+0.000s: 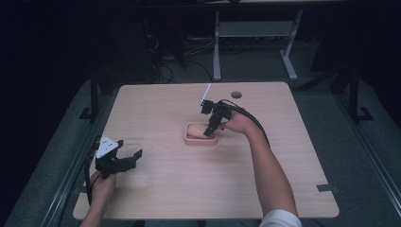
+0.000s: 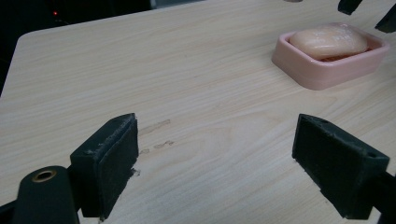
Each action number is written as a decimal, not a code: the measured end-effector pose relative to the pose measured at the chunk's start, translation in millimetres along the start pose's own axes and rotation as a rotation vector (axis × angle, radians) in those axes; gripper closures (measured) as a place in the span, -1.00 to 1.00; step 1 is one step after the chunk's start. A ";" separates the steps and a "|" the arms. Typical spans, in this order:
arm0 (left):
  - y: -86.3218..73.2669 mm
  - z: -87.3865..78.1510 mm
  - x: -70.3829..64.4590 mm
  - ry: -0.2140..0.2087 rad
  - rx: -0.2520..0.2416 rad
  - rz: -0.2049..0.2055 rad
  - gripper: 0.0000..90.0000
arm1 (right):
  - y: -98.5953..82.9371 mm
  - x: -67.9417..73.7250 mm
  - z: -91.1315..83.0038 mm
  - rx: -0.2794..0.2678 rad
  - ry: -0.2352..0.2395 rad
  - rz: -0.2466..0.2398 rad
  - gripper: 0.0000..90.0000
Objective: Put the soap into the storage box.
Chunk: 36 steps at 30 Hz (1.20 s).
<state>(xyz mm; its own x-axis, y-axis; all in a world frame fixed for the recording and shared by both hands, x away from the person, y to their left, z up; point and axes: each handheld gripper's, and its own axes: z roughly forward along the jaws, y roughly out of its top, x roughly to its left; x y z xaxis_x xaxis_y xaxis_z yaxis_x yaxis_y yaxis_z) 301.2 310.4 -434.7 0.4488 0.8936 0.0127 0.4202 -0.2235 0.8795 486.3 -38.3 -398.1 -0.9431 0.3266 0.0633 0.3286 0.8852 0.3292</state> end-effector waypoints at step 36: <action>-0.3 1.7 -2.4 -0.003 0.001 0.004 -0.69 | -55.8 5.2 -20.9 -0.014 -0.034 0.062 -0.41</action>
<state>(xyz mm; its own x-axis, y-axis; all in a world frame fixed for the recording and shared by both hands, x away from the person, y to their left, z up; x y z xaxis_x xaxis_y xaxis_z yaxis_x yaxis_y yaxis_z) 301.3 307.7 -435.7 0.4526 0.8916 0.0148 0.4192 -0.2274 0.8790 462.1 -92.9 -396.5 -0.9184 0.3921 0.0524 0.3857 0.8581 0.3389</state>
